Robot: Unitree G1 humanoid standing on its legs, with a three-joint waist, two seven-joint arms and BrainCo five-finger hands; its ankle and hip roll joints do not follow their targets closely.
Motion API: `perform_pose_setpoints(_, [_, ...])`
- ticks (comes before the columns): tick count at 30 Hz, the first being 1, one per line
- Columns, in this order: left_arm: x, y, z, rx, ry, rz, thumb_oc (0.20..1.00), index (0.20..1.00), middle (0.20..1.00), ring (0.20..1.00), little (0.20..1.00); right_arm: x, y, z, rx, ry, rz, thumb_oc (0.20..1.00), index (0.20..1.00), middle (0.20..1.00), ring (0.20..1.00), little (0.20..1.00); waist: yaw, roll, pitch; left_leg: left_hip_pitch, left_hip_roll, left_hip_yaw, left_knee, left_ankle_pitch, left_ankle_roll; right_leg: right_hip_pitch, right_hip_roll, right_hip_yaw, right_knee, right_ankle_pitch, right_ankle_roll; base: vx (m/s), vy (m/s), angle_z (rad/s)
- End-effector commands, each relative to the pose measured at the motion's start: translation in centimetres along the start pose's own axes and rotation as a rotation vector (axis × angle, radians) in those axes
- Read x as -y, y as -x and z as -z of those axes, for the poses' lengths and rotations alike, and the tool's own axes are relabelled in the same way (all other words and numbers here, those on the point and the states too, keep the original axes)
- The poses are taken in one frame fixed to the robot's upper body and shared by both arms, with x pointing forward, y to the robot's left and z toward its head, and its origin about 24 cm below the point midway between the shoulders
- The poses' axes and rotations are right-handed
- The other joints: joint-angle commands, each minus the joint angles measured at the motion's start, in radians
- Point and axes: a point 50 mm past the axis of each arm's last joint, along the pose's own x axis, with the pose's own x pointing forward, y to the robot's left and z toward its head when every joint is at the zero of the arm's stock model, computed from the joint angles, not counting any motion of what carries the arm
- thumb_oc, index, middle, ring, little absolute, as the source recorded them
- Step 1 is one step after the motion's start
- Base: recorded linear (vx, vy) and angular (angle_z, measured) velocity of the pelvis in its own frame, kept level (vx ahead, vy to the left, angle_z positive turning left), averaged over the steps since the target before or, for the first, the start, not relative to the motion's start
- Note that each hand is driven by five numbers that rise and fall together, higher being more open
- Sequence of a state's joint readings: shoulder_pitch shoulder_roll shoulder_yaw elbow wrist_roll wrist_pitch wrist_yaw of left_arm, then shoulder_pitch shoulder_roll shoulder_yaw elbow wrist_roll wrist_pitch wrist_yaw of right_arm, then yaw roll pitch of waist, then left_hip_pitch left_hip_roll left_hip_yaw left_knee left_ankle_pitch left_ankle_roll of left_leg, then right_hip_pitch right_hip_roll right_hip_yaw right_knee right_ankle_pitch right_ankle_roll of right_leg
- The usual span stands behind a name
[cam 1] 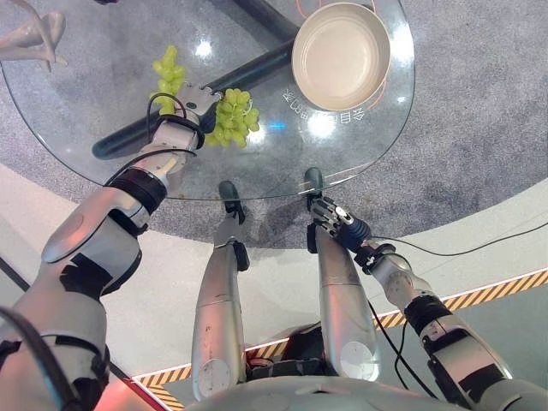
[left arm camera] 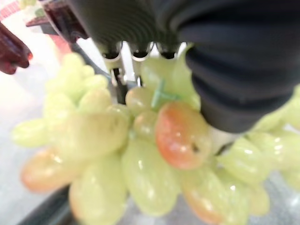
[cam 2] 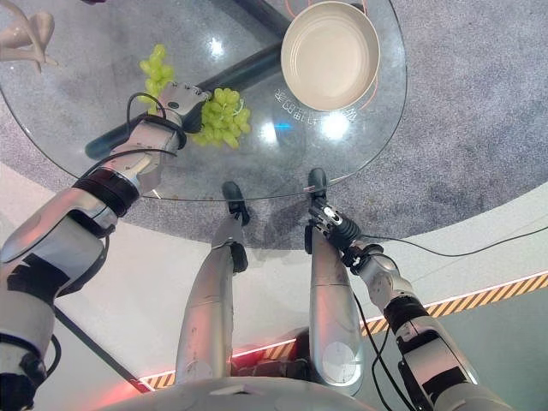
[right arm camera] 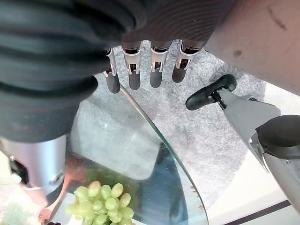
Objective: Pick up fruits into the plate
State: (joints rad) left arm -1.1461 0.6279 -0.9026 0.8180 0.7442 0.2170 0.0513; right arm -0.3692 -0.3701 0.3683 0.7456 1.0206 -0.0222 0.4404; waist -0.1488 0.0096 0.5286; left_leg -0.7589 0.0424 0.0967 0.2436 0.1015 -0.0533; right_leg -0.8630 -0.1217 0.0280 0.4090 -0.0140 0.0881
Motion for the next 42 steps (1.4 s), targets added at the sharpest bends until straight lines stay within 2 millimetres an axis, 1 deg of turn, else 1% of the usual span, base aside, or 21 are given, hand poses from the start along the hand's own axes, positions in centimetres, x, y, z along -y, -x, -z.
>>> perform_pose_setpoints(1, [5.7, 1.9, 2.2, -0.098, 0.045, 0.190, 0.200, 0.200, 0.200, 0.200, 0.200, -0.6, 1.4, 2.6, -0.044, -0.051, -0.034, 1.000, 1.000, 1.000, 1.000, 1.000, 0.003, -0.009, -0.009, 0.007, -0.092, -0.053, 0.048, -0.069, 0.036, 0.037, 0.111, -0.033, -0.099, 0.105, -0.007, 0.00, 0.000, 0.00])
perform_pose_setpoints(6, [5.8, 1.9, 2.1, -0.102, 0.052, 0.179, 0.200, 0.200, 0.200, 0.200, 0.200, -0.7, 1.3, 2.6, -0.043, -0.050, -0.036, 1.000, 1.000, 1.000, 1.000, 1.000, 0.007, -0.009, -0.009, 0.016, -0.090, -0.053, 0.041, -0.066, 0.036, 0.047, 0.112, -0.035, -0.101, 0.103, -0.007, 0.00, 0.000, 0.00])
perform_pose_setpoints(14, [5.4, 1.8, 2.2, -0.100, 0.065, 0.164, 0.200, 0.200, 0.200, 0.200, 0.200, -1.0, 1.0, 2.5, -0.047, -0.051, -0.038, 1.000, 1.000, 1.000, 1.000, 1.000, 0.009, -0.009, -0.009, 0.044, -0.088, -0.052, 0.020, -0.061, 0.036, 0.071, 0.111, -0.041, -0.113, 0.103, -0.006, 0.00, 0.000, 0.00])
perform_pose_setpoints(20, [5.2, 1.8, 2.1, -0.101, 0.137, 0.141, 0.200, 0.200, 0.200, 0.200, 0.200, -1.1, 0.9, 2.5, -0.042, -0.051, -0.040, 1.000, 1.000, 1.000, 1.000, 1.000, 0.013, -0.007, -0.009, 0.062, -0.086, -0.052, 0.008, -0.059, 0.037, 0.087, 0.110, -0.044, -0.117, 0.100, -0.006, 0.00, 0.000, 0.00])
perform_pose_setpoints(21, [5.2, 1.8, 2.2, -0.104, 0.190, 0.122, 0.200, 0.200, 0.200, 0.200, 0.200, -1.1, 0.9, 2.5, -0.040, -0.050, -0.040, 1.000, 1.000, 1.000, 1.000, 1.000, 0.015, -0.006, -0.009, 0.070, -0.086, -0.052, 0.002, -0.057, 0.037, 0.095, 0.110, -0.045, -0.120, 0.099, -0.006, 0.00, 0.000, 0.00])
perform_pose_setpoints(22, [5.2, 1.8, 2.2, -0.104, 0.190, 0.122, 0.200, 0.200, 0.200, 0.200, 0.200, -1.1, 0.9, 2.5, -0.040, -0.050, -0.040, 1.000, 1.000, 1.000, 1.000, 1.000, 0.015, -0.006, -0.009, 0.071, -0.086, -0.052, 0.002, -0.057, 0.037, 0.096, 0.110, -0.045, -0.121, 0.099, -0.006, 0.00, 0.000, 0.00])
perform_pose_setpoints(26, [4.9, 1.9, 2.2, -0.101, 0.417, 0.053, 0.200, 0.200, 0.200, 0.200, 0.200, -1.2, 0.9, 2.6, -0.034, -0.057, -0.045, 1.000, 1.000, 1.000, 1.000, 1.000, 0.022, -0.005, -0.009, 0.118, -0.084, -0.056, -0.022, -0.054, 0.041, 0.137, 0.112, -0.047, -0.127, 0.091, -0.007, 0.00, 0.000, 0.00])
perform_pose_setpoints(27, [4.9, 1.9, 2.2, -0.102, 0.423, 0.054, 0.200, 0.200, 0.200, 0.200, 0.200, -1.2, 0.9, 2.6, -0.034, -0.058, -0.045, 1.000, 1.000, 1.000, 1.000, 1.000, 0.022, -0.005, -0.009, 0.119, -0.084, -0.056, -0.022, -0.054, 0.041, 0.138, 0.112, -0.047, -0.127, 0.091, -0.007, 0.00, 0.000, 0.00])
perform_pose_setpoints(29, [4.6, 1.9, 2.1, -0.094, 0.568, 0.011, 0.200, 0.200, 0.200, 0.200, 0.200, -1.4, 0.9, 2.6, -0.027, -0.064, -0.048, 1.000, 1.000, 1.000, 1.000, 1.000, 0.027, -0.004, -0.009, 0.153, -0.084, -0.060, -0.037, -0.054, 0.042, 0.168, 0.112, -0.050, -0.133, 0.087, -0.007, 0.00, 0.000, 0.00])
perform_pose_setpoints(30, [4.6, 1.9, 2.0, -0.093, 0.592, 0.010, 0.200, 0.200, 0.200, 0.200, 0.200, -1.4, 0.9, 2.7, -0.026, -0.066, -0.049, 1.000, 1.000, 1.000, 1.000, 1.000, 0.028, -0.004, -0.009, 0.160, -0.085, -0.061, -0.040, -0.054, 0.042, 0.174, 0.112, -0.050, -0.134, 0.086, -0.007, 0.00, 0.000, 0.00])
perform_pose_setpoints(33, [4.1, 2.0, 2.0, -0.073, 0.743, -0.028, 0.200, 0.200, 0.200, 0.200, 0.200, -1.8, 0.8, 2.7, -0.016, -0.074, -0.052, 1.000, 1.000, 1.000, 1.000, 1.000, 0.033, -0.004, -0.009, 0.213, -0.083, -0.059, -0.058, -0.053, 0.040, 0.225, 0.105, -0.056, -0.154, 0.088, -0.005, 0.00, 0.000, 0.00])
perform_pose_setpoints(35, [4.0, 2.2, 1.9, -0.062, 0.797, -0.038, 0.200, 0.200, 0.200, 0.200, 0.200, -1.9, 0.8, 2.7, -0.013, -0.080, -0.053, 1.000, 1.000, 1.000, 1.000, 1.000, 0.036, -0.005, -0.009, 0.242, -0.082, -0.058, -0.065, -0.058, 0.040, 0.253, 0.103, -0.060, -0.160, 0.082, -0.004, 0.00, 0.000, 0.00])
perform_pose_setpoints(42, [2.3, 2.4, 2.1, 0.008, 0.975, -0.080, 0.200, 0.200, 0.200, 0.200, 0.200, -2.4, 1.0, 2.7, 0.015, -0.101, -0.070, 1.000, 1.000, 1.000, 1.000, 1.000, 0.043, -0.005, -0.009, 0.350, -0.081, -0.052, -0.092, -0.069, 0.038, 0.358, 0.088, -0.074, -0.188, 0.075, -0.001, 0.01, -0.010, 0.05])
